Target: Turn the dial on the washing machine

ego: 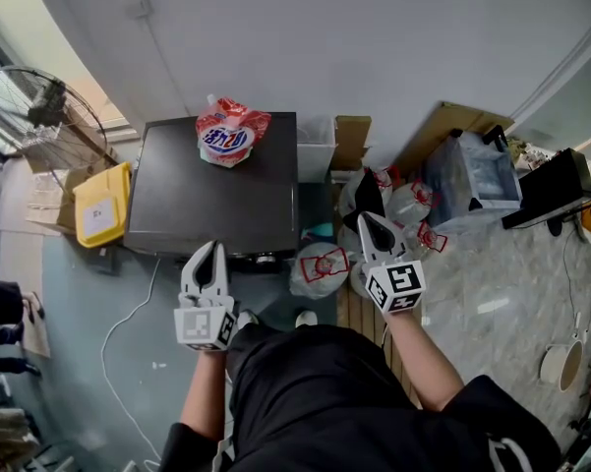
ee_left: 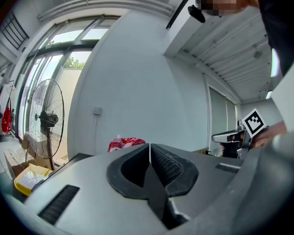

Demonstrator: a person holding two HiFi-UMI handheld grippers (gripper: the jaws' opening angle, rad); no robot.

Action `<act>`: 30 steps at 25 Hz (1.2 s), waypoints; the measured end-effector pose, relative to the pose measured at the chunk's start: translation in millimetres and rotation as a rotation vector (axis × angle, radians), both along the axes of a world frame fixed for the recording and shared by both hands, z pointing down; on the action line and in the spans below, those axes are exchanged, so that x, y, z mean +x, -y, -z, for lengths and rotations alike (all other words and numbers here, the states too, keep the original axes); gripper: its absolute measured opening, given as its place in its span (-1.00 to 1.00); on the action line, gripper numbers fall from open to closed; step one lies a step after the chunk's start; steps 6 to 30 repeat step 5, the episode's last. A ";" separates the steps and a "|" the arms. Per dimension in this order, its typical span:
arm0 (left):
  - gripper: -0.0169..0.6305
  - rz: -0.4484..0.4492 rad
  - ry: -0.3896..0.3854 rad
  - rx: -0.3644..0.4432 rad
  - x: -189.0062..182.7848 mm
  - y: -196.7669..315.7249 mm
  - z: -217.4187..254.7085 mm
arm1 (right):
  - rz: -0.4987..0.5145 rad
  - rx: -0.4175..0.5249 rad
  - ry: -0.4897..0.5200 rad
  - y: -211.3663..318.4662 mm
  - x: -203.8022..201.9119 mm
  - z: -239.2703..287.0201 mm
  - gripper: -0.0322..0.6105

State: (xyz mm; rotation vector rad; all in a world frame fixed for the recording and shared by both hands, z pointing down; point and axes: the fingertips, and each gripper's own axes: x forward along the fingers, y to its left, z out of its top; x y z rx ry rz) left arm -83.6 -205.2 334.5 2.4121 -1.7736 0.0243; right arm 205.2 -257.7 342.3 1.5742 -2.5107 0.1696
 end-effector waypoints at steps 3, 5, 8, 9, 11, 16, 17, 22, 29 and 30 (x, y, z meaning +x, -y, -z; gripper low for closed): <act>-0.91 -0.003 -0.006 -0.002 0.0 -1.4 0.0 | 0.002 0.001 0.002 -1.5 -1.4 -0.7 -0.90; -0.91 -0.006 -0.019 -0.003 -0.5 -1.9 0.5 | 0.002 0.001 0.004 -2.2 -2.7 -1.7 -0.90; -0.91 -0.006 -0.019 -0.003 -0.5 -1.9 0.5 | 0.002 0.001 0.004 -2.2 -2.7 -1.7 -0.90; -0.91 -0.006 -0.019 -0.003 -0.5 -1.9 0.5 | 0.002 0.001 0.004 -2.2 -2.7 -1.7 -0.90; -0.91 -0.006 -0.019 -0.003 -0.5 -1.9 0.5 | 0.002 0.001 0.004 -2.2 -2.7 -1.7 -0.90; -0.91 -0.006 -0.019 -0.003 -0.5 -1.9 0.5 | 0.002 0.001 0.004 -2.2 -2.7 -1.7 -0.90; -0.91 -0.006 -0.019 -0.003 -0.5 -1.9 0.5 | 0.002 0.001 0.004 -2.2 -2.7 -1.7 -0.90; -0.91 -0.006 -0.019 -0.003 -0.5 -1.9 0.5 | 0.002 0.001 0.004 -2.2 -2.7 -1.7 -0.90; -0.91 -0.006 -0.019 -0.003 -0.5 -1.9 0.5 | 0.002 0.001 0.004 -2.2 -2.7 -1.7 -0.90; -0.91 -0.006 -0.019 -0.003 -0.5 -1.9 0.5 | 0.002 0.001 0.004 -2.2 -2.7 -1.7 -0.90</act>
